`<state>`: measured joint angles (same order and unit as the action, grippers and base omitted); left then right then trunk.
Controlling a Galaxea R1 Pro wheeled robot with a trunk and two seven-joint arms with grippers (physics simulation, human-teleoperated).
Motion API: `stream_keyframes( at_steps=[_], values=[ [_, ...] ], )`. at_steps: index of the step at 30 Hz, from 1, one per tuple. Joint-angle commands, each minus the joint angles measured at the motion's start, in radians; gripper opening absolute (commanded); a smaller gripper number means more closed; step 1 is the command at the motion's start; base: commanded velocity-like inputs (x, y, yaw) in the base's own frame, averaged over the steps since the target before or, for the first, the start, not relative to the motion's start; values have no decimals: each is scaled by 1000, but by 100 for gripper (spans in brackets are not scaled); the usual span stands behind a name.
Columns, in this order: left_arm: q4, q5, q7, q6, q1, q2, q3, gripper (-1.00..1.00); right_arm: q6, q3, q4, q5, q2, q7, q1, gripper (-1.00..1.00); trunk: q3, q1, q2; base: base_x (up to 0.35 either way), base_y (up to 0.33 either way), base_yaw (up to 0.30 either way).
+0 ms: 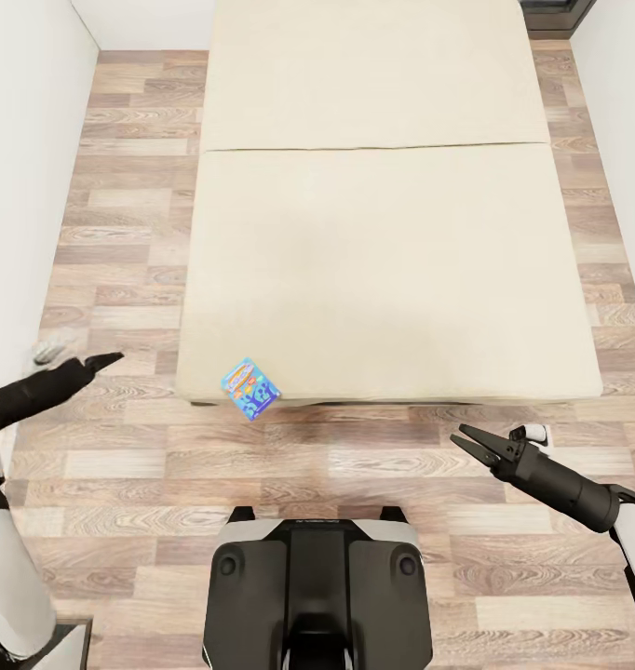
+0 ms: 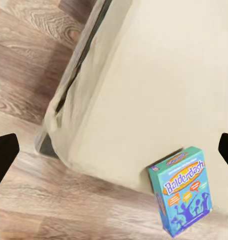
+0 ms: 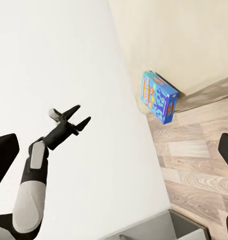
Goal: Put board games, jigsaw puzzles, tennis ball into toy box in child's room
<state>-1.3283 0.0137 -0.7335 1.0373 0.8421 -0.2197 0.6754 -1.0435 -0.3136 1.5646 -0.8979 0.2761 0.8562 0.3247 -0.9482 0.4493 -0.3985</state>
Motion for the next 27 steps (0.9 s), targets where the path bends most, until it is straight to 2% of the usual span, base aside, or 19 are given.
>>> stream_keyframes(
  at_steps=[1,2,3,5,6,9,13,17,22,27],
  values=[
    [13,6,-60,10,-14,-20,19,100,-4,-1,0,4,0,5,0,100,-1,1,-2,0,0,0],
    [27,5,-112,10,-29,-38,33,100,-4,-1,0,4,0,6,0,100,-1,1,-2,0,0,0],
    [57,4,-210,10,-57,-72,58,100,0,-1,0,4,0,5,0,100,-1,1,-2,0,0,0],
    [91,3,-294,10,-83,-100,75,100,7,-1,0,4,0,5,0,100,-1,1,-2,0,0,0],
    [123,1,-362,10,-107,-119,88,100,16,-1,0,4,0,5,0,100,-1,1,-2,0,0,0],
    [178,0,-448,10,-145,-139,102,100,31,0,0,4,0,4,0,100,-1,1,-2,0,0,0],
    [241,4,-498,7,-194,-144,109,100,39,1,0,19,-1,-22,0,100,-1,1,-2,0,0,0],
    [265,3,-508,-4,-232,-137,111,100,41,3,0,31,-1,-58,0,100,-1,1,-2,0,0,0],
    [274,6,-516,-57,-272,-135,115,100,43,7,0,37,-3,-99,0,100,-1,1,-2,0,0,0],
    [275,8,-526,-78,-284,-134,128,100,43,7,0,39,-27,-150,0,100,-1,1,-2,0,0,0]
  ],
)
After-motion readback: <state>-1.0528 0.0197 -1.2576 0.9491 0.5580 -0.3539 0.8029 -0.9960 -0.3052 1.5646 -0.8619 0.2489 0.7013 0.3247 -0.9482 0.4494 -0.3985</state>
